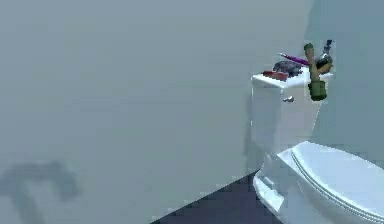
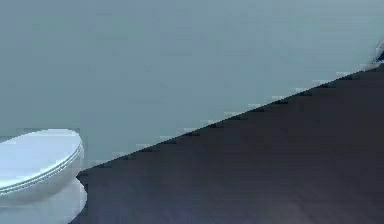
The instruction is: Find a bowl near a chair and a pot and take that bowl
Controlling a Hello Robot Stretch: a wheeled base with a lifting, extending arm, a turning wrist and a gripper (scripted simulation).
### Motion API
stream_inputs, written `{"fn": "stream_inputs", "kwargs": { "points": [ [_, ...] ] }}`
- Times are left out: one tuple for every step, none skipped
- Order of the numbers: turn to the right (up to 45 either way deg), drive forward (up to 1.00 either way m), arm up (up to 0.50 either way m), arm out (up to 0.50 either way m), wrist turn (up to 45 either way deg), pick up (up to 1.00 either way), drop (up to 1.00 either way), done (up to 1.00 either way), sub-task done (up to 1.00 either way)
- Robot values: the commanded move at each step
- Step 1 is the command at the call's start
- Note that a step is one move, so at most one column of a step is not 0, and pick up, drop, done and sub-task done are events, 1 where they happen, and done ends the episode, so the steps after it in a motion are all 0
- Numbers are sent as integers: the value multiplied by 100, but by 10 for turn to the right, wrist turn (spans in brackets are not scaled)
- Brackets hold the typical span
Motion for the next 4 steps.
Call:
{"fn": "stream_inputs", "kwargs": {
  "points": [
    [450, 0, 0, 0, 0, 0, 0, 0, 0],
    [450, 0, 0, 0, 0, 0, 0, 0, 0],
    [450, 0, 0, 0, 0, 0, 0, 0, 0],
    [90, 0, 0, 0, 0, 0, 0, 0, 0]
  ]
}}
